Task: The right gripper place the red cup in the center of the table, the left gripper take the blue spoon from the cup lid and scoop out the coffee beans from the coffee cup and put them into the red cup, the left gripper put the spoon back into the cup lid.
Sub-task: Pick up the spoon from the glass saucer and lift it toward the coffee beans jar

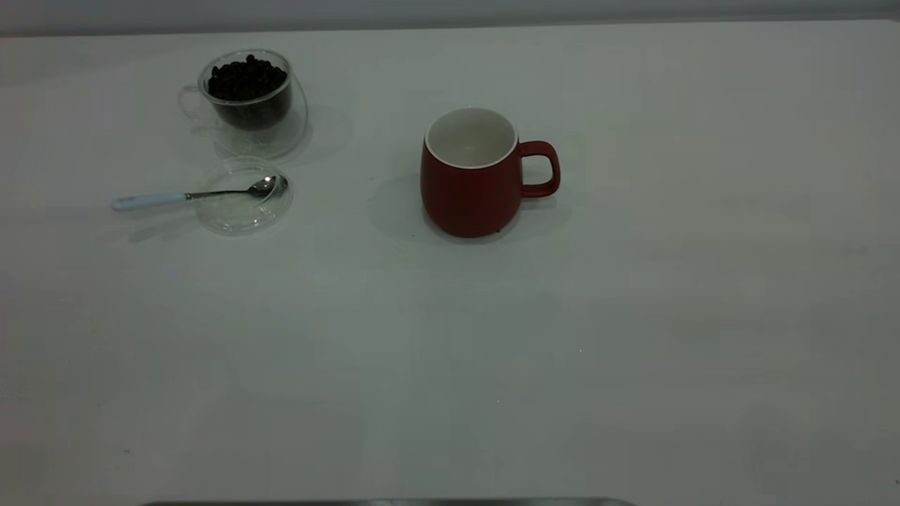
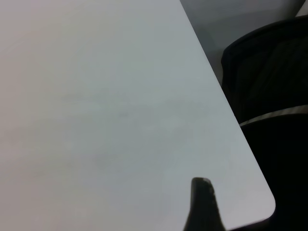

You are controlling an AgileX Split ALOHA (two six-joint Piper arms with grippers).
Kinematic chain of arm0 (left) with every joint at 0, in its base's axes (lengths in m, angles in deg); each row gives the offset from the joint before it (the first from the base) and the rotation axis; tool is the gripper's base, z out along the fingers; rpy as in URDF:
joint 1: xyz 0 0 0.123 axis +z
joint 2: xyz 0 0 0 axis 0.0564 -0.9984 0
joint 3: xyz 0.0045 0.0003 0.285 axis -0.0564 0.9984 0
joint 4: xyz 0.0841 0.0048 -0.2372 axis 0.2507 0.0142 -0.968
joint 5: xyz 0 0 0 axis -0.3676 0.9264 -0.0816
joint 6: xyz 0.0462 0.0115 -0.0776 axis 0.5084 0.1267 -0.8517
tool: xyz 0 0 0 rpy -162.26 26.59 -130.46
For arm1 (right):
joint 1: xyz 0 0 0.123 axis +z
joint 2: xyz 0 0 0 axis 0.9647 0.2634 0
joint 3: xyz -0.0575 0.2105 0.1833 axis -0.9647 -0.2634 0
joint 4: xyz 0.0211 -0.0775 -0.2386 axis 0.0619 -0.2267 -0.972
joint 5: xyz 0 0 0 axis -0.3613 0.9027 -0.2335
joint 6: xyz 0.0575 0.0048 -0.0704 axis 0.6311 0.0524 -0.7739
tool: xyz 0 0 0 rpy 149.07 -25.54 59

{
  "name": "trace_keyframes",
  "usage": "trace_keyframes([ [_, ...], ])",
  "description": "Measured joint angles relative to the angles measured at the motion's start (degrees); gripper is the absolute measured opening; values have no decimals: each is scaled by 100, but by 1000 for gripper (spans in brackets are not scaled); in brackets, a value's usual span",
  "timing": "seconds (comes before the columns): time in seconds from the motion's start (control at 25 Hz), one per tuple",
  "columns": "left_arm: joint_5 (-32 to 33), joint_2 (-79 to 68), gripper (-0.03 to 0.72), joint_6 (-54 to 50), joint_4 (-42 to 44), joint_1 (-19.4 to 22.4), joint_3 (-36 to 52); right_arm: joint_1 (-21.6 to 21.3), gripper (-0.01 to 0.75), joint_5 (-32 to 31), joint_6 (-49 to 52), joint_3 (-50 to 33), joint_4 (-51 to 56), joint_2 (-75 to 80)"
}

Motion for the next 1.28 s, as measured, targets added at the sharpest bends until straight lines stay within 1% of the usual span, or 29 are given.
trace_keyframes([
  [0.16,-551,-713,452,21,-383,0,-142,0,569,0,-1,0,0,0],
  [0.24,-789,-1114,468,139,-603,0,-199,76,569,0,-1,0,0,0],
  [0.48,-1293,-2367,516,574,-1043,0,-407,766,569,0,-1,0,20,0],
  [0.56,-1374,-2804,516,896,-1073,0,-514,847,569,0,-1,0,20,0],
  [0.68,-1388,-3535,518,1217,-1092,0,-711,853,569,0,-1,0,20,0],
  [0.92,-1404,-5087,518,1187,-1475,6,-1382,853,569,0,-1,0,20,0],
  [1.04,-1270,-5904,518,1186,-1669,239,-1936,853,569,0,-1,0,20,0],
  [1.2,-863,-6855,518,1539,-2280,991,-2776,853,569,0,-1,0,20,0],
  [1.28,-668,-7235,518,2035,-2911,1435,-3100,853,569,0,-1,0,20,0],
])
